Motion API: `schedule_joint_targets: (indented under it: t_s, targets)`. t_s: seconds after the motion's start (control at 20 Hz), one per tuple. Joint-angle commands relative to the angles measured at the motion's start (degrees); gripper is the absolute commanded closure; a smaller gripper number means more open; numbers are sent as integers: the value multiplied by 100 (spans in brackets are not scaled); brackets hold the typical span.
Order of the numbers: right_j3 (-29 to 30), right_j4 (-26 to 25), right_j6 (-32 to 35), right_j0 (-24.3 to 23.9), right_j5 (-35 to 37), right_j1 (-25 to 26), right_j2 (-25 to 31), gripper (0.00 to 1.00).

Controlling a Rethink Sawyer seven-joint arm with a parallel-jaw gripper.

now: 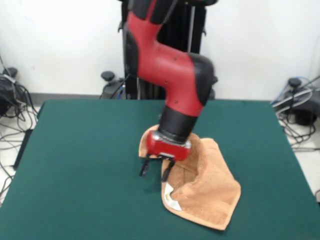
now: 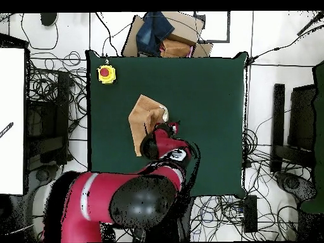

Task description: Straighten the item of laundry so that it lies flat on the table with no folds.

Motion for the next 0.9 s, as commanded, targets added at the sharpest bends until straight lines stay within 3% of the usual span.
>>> schedule_joint_targets:
  t_s: [0.05, 0.35, 0.5, 0.7, 0.9]
  targets:
    - [-43, 449, 659, 1028, 753, 156, -369, 0]
    - [95, -67, 637, 630, 1132, -390, 189, 0]
    - [-57, -111, 765, 423, 742, -107, 352, 0]
    - [-391, 0, 860, 444, -9, 422, 177, 0]
    - [-437, 25, 878, 415, -189, 540, 147, 0]
